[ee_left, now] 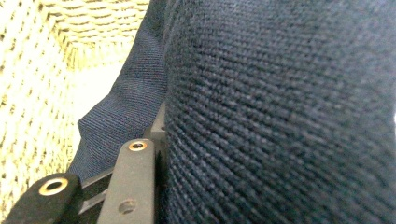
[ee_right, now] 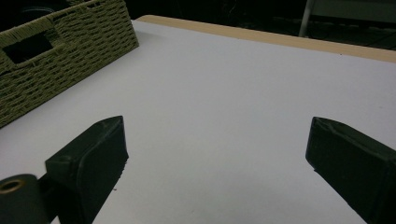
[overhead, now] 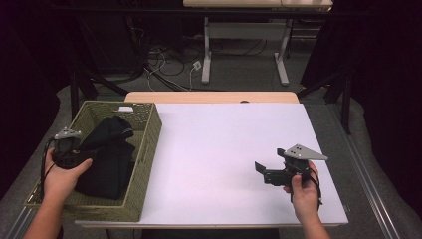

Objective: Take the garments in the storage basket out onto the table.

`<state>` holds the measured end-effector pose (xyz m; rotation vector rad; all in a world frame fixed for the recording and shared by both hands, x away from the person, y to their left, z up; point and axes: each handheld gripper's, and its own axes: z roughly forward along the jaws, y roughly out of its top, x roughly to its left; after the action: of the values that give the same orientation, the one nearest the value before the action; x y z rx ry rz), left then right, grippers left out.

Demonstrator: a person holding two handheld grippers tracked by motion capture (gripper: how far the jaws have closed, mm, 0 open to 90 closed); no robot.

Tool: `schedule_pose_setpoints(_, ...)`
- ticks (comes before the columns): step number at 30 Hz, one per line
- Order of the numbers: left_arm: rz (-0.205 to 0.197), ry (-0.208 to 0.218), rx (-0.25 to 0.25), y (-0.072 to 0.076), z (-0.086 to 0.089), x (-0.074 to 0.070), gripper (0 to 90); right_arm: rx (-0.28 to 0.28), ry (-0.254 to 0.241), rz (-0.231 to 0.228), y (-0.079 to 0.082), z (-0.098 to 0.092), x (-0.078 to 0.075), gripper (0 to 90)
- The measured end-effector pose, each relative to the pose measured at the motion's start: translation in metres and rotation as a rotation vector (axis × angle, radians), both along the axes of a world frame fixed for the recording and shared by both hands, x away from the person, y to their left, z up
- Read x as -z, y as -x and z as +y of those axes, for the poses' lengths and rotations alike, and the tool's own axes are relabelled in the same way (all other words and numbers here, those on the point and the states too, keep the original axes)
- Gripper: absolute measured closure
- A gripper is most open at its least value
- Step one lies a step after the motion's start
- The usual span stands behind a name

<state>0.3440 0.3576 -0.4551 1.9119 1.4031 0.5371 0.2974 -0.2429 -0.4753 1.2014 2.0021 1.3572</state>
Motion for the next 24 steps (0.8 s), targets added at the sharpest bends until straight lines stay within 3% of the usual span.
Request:
schedule_pose_setpoints(13, -0.042, 0.033, -0.023, 0.005, 0.006, -0.008, 60.8, -0.013, 0.002, 0.033, -0.003, 0.005, 0.009, 5.8)
schedule_pose_setpoints(24, -0.061, 0.037, -0.030, 0.007, 0.007, -0.013, 60.8, -0.055, 0.039, 0.069, -0.006, 0.016, 0.020, 11.0)
